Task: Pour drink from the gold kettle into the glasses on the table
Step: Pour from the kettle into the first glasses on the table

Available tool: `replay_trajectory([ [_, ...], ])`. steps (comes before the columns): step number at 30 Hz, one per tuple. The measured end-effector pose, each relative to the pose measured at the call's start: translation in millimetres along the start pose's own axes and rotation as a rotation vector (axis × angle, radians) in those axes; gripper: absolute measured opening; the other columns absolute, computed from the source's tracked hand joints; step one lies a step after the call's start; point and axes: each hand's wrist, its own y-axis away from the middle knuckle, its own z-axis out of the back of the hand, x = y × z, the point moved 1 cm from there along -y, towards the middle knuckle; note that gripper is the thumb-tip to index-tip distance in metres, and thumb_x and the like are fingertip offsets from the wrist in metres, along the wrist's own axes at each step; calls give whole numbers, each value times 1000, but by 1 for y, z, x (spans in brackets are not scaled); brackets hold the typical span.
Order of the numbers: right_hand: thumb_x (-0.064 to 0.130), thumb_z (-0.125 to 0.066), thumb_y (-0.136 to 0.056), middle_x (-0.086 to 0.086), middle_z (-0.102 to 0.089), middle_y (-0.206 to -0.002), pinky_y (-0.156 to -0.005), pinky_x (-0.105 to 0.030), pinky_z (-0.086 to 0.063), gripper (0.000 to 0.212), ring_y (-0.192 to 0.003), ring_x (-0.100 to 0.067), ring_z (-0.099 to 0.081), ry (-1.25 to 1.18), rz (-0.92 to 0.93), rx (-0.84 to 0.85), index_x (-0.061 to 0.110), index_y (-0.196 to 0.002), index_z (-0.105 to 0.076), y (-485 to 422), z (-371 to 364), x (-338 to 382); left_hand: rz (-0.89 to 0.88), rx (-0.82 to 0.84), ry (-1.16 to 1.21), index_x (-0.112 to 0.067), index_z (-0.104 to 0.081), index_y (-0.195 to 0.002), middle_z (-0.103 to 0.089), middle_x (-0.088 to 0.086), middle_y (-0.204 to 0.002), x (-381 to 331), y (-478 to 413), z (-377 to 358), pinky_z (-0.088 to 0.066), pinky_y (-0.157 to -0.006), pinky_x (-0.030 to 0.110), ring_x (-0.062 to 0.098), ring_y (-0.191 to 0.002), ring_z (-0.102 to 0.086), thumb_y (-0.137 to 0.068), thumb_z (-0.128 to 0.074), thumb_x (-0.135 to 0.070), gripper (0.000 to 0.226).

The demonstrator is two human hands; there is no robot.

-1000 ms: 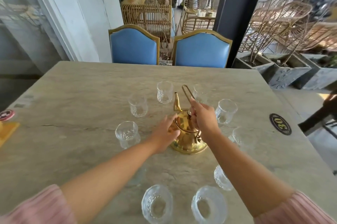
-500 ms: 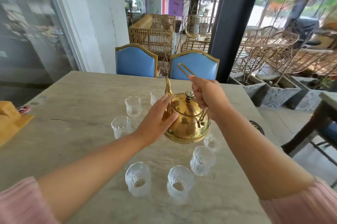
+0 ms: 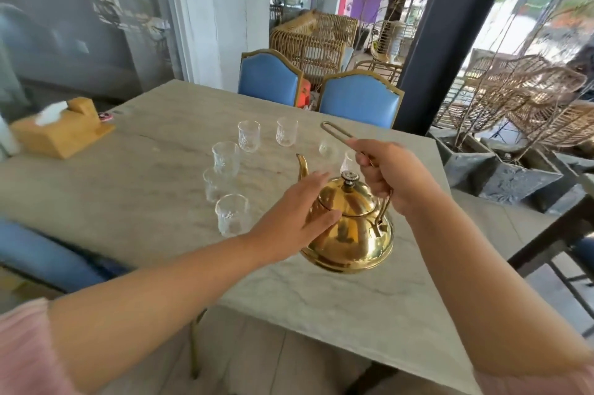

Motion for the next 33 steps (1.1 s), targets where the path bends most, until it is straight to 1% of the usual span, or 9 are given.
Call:
replay_trajectory([
  [4,30,-58,-89,8,-30,-36,-32,-16,-16,41,-30,-8,-20,45,-41,6,17,-55,-42,19,5,-16,-20,25,-8,-27,-23,-147,-10,-4,-160,-6,21,-18,-19,-115,29,9,-146,-9,-94,-43,-50,62],
  [8,32,-59,-89,8,-30,-37,-31,-16,-18,40,-31,-8,-20,70,-68,5,17,-55,-43,31,6,-28,-37,118,-11,-29,-19,-149,-4,-10,-160,-9,38,-30,-16,-112,24,2,-145,-4,-96,-42,-45,59],
  [12,32,-59,-89,7,-32,-39,-32,-17,-19,38,-32,-8,-21,137,-117,-18,17,-57,-46,37,-1,-34,-89,209,-54,-32,-5,-151,-1,-10,-160,1,51,-39,-15,-114,25,7,-146,-7,-97,-40,-45,65],
  [15,31,-60,-88,6,-33,-39,-34,-17,-18,36,-33,-9,-22,190,-151,-26,16,-58,-48,35,-6,-39,-150,285,-133,-36,6,-148,7,-8,-160,9,56,-41,-5,-113,22,8,-146,-8,-99,-38,-44,67],
  [17,30,-61,-88,5,-32,-40,-36,-18,-18,36,-34,-10,-22,221,-159,-20,15,-58,-48,33,-9,-42,-162,356,-170,-37,8,-147,15,-9,-158,14,58,-41,-1,-115,26,5,-145,-5,-99,-36,-43,65],
  [21,30,-60,-89,2,-35,-44,-35,-18,-21,34,-34,-11,-25,325,-166,-7,14,-61,-50,27,-15,-46,-165,442,-200,-38,10,-147,21,-8,-156,25,57,-43,5,-116,29,5,-140,-23,-100,-34,-44,65],
  [24,29,-58,-90,1,-36,-46,-34,-18,-23,33,-34,-12,-26,390,-171,11,12,-63,-50,20,-19,-46,-167,480,-213,-41,15,-146,25,-8,-156,33,55,-44,8,-116,31,4,-144,-8,-99,-31,-49,66],
  [30,30,-57,-92,0,-35,-48,-38,-20,-23,33,-36,-12,-25,453,-212,31,11,-66,-50,6,-25,-46,-158,541,-184,-43,21,-144,30,-10,-154,42,50,-46,11,-116,32,7,-145,-13,-97,-28,-54,68],
  [33,30,-55,-93,0,-35,-49,-41,-21,-23,32,-38,-13,-26,479,-235,58,12,-67,-48,0,-28,-47,-151,551,-171,-43,21,-144,31,-11,-154,44,50,-48,12,-117,33,5,-145,-9,-98,-27,-54,68],
])
